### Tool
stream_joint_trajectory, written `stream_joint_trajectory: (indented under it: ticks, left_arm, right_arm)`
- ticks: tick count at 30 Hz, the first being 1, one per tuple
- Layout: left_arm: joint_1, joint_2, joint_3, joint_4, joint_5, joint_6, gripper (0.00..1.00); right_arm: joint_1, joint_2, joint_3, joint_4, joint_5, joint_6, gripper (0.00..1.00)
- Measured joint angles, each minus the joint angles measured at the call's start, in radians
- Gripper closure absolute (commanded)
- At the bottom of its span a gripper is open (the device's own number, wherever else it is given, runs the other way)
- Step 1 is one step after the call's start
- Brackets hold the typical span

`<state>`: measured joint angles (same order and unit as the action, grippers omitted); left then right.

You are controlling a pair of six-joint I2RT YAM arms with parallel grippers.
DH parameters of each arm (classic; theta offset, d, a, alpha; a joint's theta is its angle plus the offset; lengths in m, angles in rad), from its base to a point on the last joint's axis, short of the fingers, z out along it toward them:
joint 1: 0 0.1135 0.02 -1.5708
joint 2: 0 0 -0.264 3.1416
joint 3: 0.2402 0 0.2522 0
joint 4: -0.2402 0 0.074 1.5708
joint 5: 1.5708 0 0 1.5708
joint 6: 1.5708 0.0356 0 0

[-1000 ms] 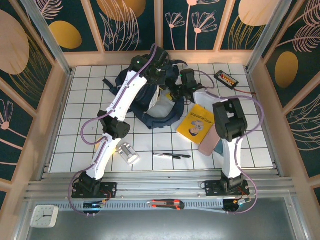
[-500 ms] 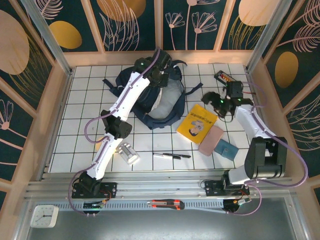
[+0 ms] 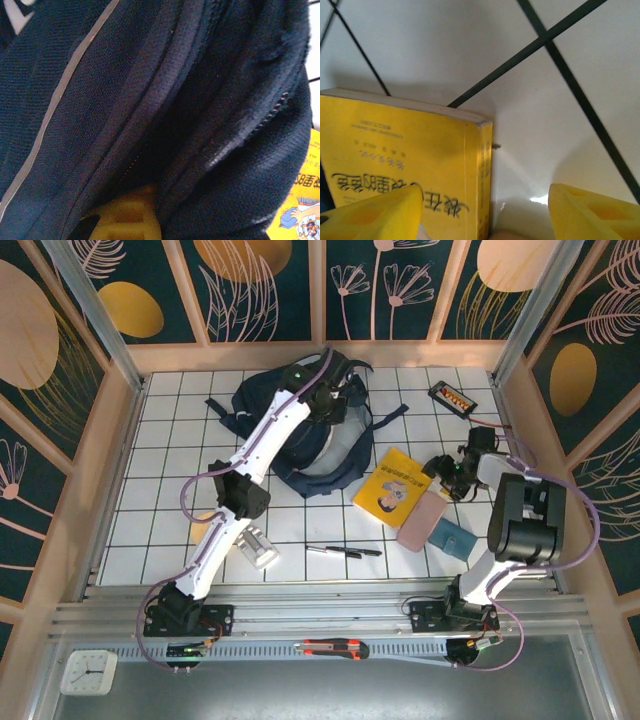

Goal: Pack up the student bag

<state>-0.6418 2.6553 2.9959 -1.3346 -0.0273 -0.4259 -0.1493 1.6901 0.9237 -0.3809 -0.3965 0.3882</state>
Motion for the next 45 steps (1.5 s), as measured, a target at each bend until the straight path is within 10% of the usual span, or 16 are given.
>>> stream_joint_trajectory:
  ticks: [21,28,45]
  left_arm:
    - [-0.033,0.06,0.0,0.029,0.048,0.007,1.0]
    - [-0.033,0.06,0.0,0.029,0.042,0.007,1.0]
    - [-0.037,-0.1,-0.058,-0.024,-0.136,0.006,1.0]
  right_arm:
    - [0.148,0.078,0.014,0.311,-0.303,-0.05,0.39]
    - [0.157,0.054,0.01,0.307,-0.337,-0.077,0.98]
    - [0.086,-0.345,0.134,0.114,-0.233,0.158,1.0]
